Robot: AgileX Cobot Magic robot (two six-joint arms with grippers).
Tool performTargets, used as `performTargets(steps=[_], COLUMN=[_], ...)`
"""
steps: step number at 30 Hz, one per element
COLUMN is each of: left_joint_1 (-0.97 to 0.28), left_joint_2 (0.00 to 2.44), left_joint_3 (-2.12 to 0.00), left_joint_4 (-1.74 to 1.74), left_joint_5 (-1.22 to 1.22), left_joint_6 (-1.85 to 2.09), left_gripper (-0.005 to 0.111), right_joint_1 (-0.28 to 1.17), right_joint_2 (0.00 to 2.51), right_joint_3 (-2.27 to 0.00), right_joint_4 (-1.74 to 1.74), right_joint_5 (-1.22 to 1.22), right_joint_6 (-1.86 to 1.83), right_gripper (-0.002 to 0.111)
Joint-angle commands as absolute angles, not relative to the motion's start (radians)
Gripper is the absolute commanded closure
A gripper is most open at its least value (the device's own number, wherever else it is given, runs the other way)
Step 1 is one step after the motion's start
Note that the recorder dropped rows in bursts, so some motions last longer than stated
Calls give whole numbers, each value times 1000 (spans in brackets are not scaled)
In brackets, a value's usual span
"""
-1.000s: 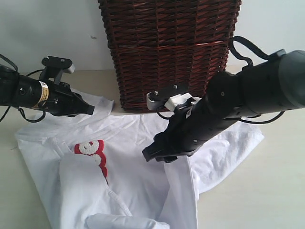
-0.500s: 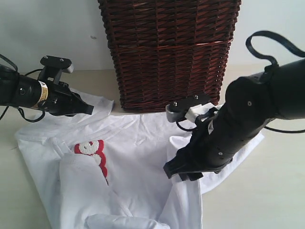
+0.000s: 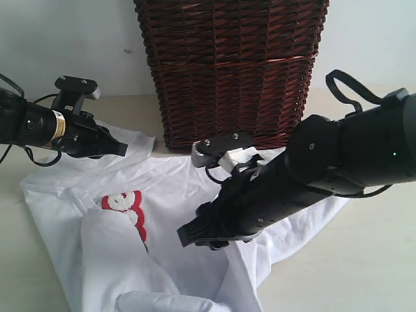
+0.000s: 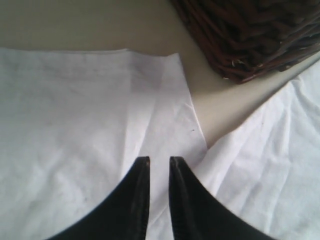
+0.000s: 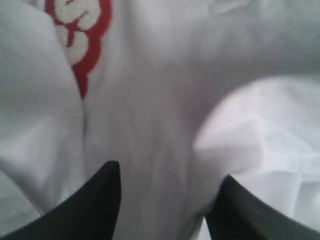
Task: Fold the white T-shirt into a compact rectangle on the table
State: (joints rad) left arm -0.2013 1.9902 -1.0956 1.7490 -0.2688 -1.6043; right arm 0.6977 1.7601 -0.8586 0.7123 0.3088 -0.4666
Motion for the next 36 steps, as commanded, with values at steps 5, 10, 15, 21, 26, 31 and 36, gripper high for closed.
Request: performTargets(steps=[5, 10, 15, 21, 26, 31, 36], left_joint_1=[-172, -110, -86, -84, -81, -81, -81], left_joint_2=[1988, 1988, 1988, 1975, 1947, 1943, 1943], left_joint_3=[-1103, -1103, -1103, -1103, -1098, -1097, -1097], left_joint_4=[1744, 1744, 1744, 1744, 1744, 1744, 1744], left_joint_5=[-256, -290, -325, -325, -327, -327, -327], left_joint_6=[-1597, -1632, -1634, -1634, -1634, -1634, -1634], left_gripper=[90, 90, 90, 90, 90, 90, 90], right_joint_1=[778, 778, 783, 808, 806, 806, 786], right_joint_2=[1761, 1759, 1780, 1903, 1884, 1770, 1675], right_joint_3=[-856, -859, -914, -925, -926, -926, -902], right_joint_4=[786, 782, 830, 816, 772, 654, 328], right_joint_5=[235, 227, 245, 259, 264, 322, 322], right_joint_6=[-554, -628, -626, -634, -634, -588, -219], right_gripper=[54, 54, 54, 54, 54, 54, 54])
